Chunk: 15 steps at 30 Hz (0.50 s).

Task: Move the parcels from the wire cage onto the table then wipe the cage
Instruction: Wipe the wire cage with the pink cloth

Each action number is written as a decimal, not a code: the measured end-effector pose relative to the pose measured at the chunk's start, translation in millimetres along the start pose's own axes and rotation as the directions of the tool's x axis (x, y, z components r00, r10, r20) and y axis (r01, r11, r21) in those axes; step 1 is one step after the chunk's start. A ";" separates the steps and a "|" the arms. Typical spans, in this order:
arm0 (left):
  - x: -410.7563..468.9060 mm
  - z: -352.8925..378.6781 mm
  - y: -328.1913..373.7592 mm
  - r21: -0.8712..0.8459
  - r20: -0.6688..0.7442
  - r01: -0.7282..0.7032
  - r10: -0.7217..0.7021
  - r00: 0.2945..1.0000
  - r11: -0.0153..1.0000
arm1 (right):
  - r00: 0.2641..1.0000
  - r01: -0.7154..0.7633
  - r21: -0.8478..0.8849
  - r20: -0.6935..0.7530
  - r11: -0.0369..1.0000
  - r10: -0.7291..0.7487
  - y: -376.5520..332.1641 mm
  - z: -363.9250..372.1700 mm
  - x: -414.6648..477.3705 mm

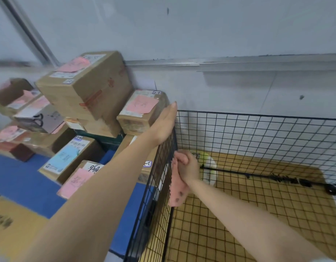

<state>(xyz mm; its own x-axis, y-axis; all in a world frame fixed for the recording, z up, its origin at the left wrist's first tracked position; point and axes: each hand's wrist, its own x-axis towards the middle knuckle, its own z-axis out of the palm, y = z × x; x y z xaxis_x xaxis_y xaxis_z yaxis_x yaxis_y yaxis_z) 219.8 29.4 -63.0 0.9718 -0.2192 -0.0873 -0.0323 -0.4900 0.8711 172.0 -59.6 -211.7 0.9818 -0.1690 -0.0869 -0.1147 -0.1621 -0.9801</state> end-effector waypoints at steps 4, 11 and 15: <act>-0.9 -2.1 -1.3 0.044 0.018 0.024 -0.025 1.000 0.999 | 0.988 -0.058 -0.278 0.123 0.959 0.096 48.3 -0.2 -10.5; -4.4 -3.5 0.0 0.067 0.031 0.011 -0.013 0.999 0.998 | 0.956 -0.259 0.019 -0.138 0.966 0.259 33.4 2.1 -15.1; -5.5 -2.9 4.9 0.057 0.012 -0.005 0.004 1.000 0.998 | 0.883 -0.356 0.114 -0.284 0.927 0.374 14.8 4.2 -1.8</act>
<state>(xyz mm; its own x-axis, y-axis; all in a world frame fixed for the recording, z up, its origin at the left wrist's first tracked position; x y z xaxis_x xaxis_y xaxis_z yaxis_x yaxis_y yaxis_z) 215.0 30.7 -56.8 0.9687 -0.2313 -0.0897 -0.0501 -0.5365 0.8424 169.1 -57.6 -226.8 0.7807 -0.4863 -0.3924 -0.4385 0.0210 -0.8985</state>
